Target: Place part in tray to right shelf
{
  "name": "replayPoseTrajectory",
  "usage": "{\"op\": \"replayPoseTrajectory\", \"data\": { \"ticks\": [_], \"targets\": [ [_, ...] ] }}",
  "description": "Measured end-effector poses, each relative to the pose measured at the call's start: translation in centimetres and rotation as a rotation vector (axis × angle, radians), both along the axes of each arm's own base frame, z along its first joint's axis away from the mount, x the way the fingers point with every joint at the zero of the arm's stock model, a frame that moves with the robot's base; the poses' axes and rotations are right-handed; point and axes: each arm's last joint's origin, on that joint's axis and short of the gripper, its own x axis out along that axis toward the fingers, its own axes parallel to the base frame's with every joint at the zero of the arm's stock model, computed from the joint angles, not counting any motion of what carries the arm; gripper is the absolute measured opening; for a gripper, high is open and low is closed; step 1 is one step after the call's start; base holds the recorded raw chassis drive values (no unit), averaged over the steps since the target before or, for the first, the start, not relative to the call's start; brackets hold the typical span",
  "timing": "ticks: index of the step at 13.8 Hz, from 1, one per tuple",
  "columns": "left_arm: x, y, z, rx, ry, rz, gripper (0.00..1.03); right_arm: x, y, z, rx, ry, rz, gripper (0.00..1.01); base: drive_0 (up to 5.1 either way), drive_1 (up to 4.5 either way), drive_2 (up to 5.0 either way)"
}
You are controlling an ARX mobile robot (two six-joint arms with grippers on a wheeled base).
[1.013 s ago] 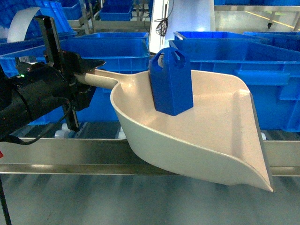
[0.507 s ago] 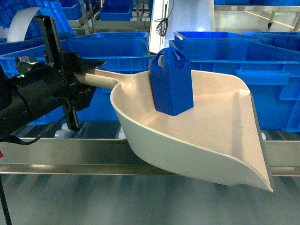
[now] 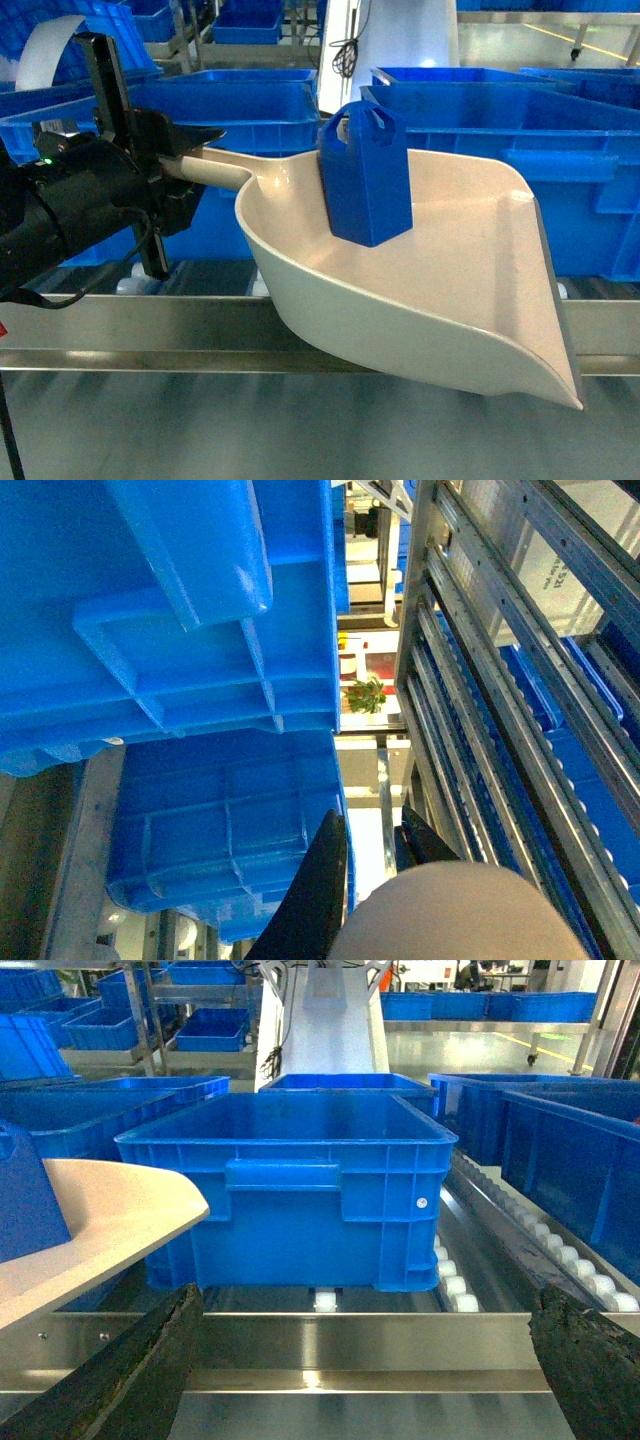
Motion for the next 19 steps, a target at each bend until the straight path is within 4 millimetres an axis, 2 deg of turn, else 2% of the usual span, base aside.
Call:
{"op": "replayPoseTrajectory", "data": {
  "ticks": [19],
  "targets": [
    [0.0,0.0,0.0,0.0,0.0,0.0,0.12,0.0,0.0,0.0,0.0,0.0,0.0,0.98,0.0,0.0,0.0]
  ]
}}
